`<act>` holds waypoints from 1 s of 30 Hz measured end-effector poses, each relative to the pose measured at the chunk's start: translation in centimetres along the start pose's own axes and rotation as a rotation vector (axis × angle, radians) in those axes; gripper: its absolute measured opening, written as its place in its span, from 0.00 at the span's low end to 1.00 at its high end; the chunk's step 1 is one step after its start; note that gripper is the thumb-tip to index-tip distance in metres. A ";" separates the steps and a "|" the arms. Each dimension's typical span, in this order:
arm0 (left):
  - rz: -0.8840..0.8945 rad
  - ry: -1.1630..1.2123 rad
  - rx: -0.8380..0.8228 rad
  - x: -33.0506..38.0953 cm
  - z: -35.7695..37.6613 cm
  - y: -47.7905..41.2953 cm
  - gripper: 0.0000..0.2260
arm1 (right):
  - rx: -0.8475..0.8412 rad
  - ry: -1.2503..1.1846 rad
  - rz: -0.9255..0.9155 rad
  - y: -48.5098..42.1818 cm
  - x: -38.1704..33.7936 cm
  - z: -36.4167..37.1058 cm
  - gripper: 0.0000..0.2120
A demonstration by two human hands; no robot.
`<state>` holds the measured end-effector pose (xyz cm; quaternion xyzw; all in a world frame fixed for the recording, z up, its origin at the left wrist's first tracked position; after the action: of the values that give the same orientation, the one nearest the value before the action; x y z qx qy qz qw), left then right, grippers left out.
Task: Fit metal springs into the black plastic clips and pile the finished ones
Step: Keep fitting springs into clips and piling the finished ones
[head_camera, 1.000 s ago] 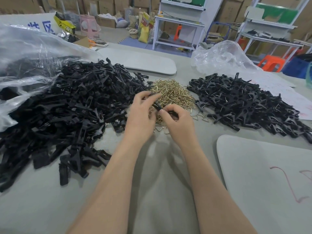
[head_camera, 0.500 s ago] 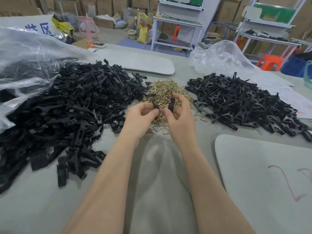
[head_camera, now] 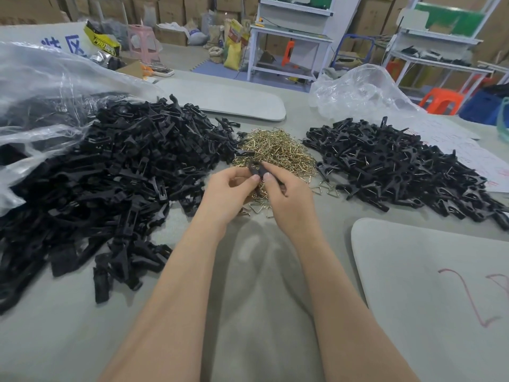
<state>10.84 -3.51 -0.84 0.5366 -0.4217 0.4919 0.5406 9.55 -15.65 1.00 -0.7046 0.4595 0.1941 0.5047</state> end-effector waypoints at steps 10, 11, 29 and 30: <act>0.035 -0.051 0.010 -0.1 0.0 -0.1 0.09 | 0.144 -0.270 0.079 0.0 0.4 -0.5 0.11; 0.037 -0.047 0.000 -0.1 0.0 -0.1 0.09 | 0.144 -0.294 0.084 0.0 0.4 -0.5 0.11; -0.015 0.144 -0.132 0.6 0.2 0.7 0.03 | 0.123 -0.597 0.219 -0.1 0.5 -1.0 0.10; -0.018 0.150 -0.133 0.7 0.2 0.8 0.04 | 0.117 -0.627 0.224 -0.1 0.4 -0.9 0.10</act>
<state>10.19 -3.71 0.00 0.4650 -0.4070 0.4969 0.6093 9.68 -16.66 1.18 -0.5257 0.3671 0.4289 0.6364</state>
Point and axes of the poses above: each hand's wrist, its own y-axis away from the middle knuckle, its own z-axis out of the palm, x = y × z, the point moved 4 cm from there along -y, towards the middle knuckle, and after that the axes turned 13 degrees about -z, right-handed, at the moved point
